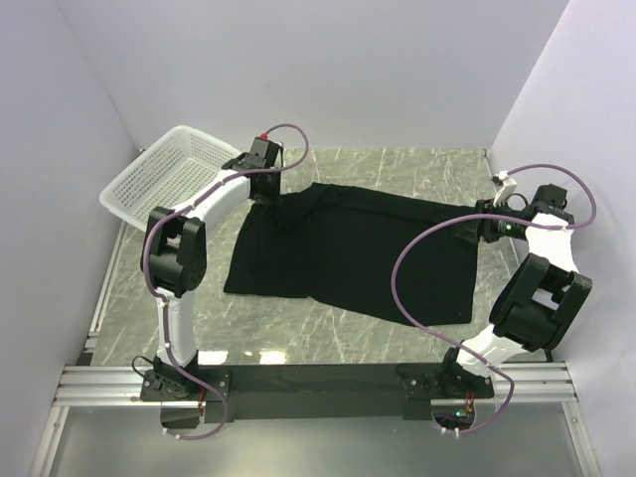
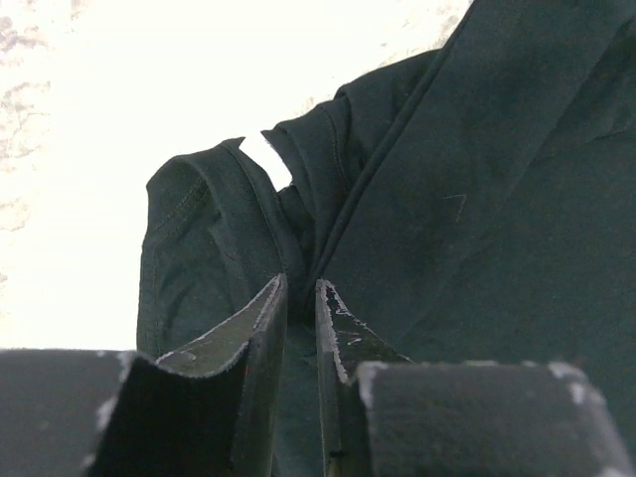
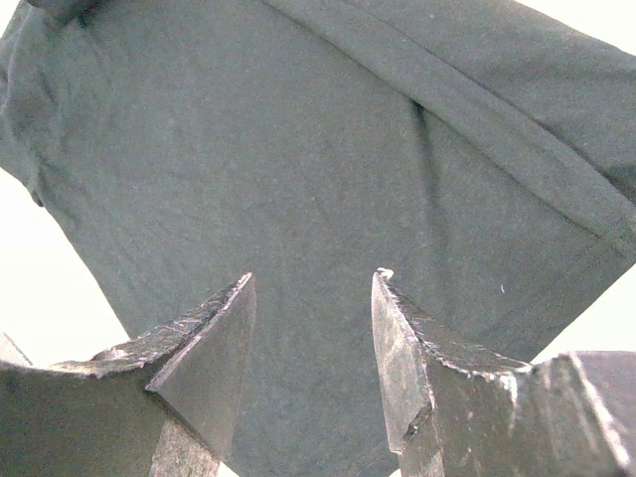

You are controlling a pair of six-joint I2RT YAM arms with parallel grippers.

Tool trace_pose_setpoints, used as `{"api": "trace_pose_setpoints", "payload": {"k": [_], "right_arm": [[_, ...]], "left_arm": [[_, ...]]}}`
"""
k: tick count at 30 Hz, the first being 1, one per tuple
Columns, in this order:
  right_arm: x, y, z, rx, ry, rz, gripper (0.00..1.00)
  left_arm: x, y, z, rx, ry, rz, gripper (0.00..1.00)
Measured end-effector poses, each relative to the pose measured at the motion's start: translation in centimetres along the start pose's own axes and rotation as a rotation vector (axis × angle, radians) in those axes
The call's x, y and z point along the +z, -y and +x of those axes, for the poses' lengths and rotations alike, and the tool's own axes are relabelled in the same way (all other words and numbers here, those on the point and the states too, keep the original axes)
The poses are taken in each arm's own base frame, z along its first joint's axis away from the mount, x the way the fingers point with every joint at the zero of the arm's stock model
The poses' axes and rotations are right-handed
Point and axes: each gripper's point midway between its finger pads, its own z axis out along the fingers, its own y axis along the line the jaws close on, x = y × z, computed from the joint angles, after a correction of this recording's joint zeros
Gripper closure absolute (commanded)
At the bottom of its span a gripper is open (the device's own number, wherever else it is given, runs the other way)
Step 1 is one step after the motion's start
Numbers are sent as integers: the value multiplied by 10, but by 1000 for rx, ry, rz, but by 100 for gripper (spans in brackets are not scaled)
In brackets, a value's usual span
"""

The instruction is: Fold and stack the t-shirts

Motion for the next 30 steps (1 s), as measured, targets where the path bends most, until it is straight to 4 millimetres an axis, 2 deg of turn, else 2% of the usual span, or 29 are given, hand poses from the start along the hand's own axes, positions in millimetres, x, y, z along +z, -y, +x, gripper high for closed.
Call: {"api": "trace_pose_setpoints", "payload": {"k": [2,7,10,12,15,24,30], "right_arm": [[0,0,0,0,0,0,43],[0,0,0,0,0,0,43],[0,0,0,0,0,1,43],[0,0,0,0,0,1,43],[0,0,0,0,1,1,43],[-1,1,0,2,3,2,43],[-1,1,0,3,4,3,43]], "left_arm": [[-2,1,-3,-1,5,2,79],[-4,4,-9,-2,19,8,91],[-5,5,-7,0,13,9,88],[-5,5,-5,2,6,6,78],[-5,5,-4,3,1,3,76],[-6,3,0,2,-12,-8,77],[-4,3,1,-2,-18,-9,84]]}}
